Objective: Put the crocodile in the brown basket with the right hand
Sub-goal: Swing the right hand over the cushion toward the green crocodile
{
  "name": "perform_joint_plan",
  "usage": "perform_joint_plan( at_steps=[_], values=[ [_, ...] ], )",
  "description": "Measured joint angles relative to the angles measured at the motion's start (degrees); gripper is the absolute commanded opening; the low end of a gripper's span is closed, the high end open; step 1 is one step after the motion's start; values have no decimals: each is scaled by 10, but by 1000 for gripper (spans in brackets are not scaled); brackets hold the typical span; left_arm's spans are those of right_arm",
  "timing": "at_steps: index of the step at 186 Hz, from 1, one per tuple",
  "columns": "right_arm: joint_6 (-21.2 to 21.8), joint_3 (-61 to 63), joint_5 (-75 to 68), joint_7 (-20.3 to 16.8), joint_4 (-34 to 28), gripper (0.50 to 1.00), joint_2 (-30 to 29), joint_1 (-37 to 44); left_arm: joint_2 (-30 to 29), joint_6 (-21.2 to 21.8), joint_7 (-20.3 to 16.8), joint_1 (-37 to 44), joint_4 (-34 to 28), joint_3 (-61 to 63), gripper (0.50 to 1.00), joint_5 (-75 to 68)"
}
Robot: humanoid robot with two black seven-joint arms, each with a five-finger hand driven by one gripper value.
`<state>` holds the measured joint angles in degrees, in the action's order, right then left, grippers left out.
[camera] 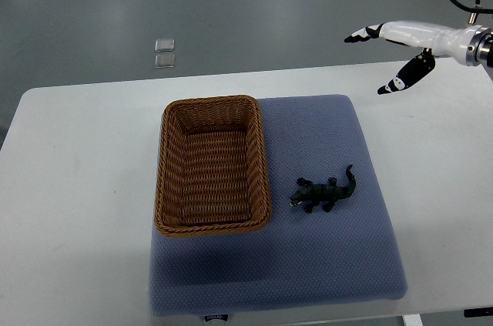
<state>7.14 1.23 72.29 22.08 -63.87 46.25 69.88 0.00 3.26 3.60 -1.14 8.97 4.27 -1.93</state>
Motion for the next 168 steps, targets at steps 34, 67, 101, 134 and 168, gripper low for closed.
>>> perform_joint_plan(
  at_steps=[34,67,101,134,168],
  values=[
    [34,-73,54,-4,-34,915,3,52,0,0,0,0,0,0,1000,0],
    [76,-102,75,-4,-76,913,7,87,0,0,0,0,0,0,1000,0],
    [99,-100,68,1,-110,913,-4,92,0,0,0,0,0,0,1000,0],
    [98,-99,43,3,-113,913,-17,78,0,0,0,0,-1,0,1000,0],
    [83,-87,16,3,-113,913,-17,32,0,0,0,0,-1,0,1000,0]
  ],
)
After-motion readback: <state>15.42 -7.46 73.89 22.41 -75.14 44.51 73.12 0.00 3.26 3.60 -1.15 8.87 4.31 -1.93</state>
